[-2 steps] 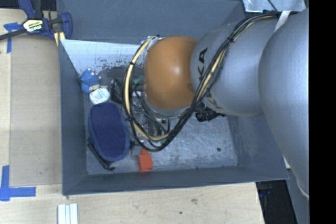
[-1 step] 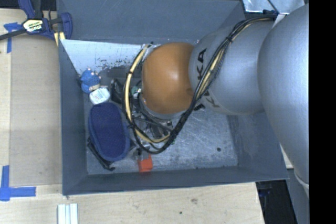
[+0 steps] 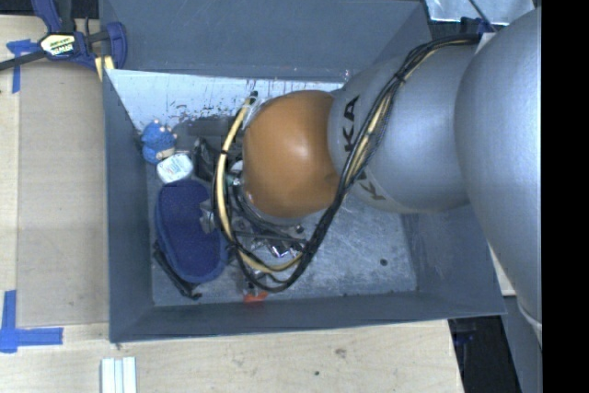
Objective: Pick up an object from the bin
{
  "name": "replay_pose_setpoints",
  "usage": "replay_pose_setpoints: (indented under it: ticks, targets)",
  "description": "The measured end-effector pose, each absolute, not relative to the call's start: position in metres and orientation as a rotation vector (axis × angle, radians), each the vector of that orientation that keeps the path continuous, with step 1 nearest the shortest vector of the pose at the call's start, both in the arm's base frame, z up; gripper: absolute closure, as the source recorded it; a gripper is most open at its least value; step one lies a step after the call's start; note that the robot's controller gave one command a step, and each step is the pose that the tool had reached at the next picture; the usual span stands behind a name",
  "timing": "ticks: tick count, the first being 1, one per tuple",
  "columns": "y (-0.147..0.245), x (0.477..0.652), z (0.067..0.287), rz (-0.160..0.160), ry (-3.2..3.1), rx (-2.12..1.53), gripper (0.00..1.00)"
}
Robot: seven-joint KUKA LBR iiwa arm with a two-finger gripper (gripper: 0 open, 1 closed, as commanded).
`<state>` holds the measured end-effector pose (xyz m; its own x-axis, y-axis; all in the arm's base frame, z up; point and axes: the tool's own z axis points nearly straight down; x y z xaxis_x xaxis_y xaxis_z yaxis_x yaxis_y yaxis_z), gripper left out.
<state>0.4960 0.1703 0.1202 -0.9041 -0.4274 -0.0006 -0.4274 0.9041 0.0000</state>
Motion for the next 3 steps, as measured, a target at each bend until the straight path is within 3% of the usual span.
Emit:
replay_pose_setpoints:
  ticks: [1,2,3]
  targets:
    - [0.204,0.51,0.069,-0.002,3.043,-0.766,0.0]
    - [0.203,0.509,0.072,-0.001,3.044,-0.765,1.0]
    - [0.147,0.491,0.134,-0.003,2.965,-1.022,1.0]
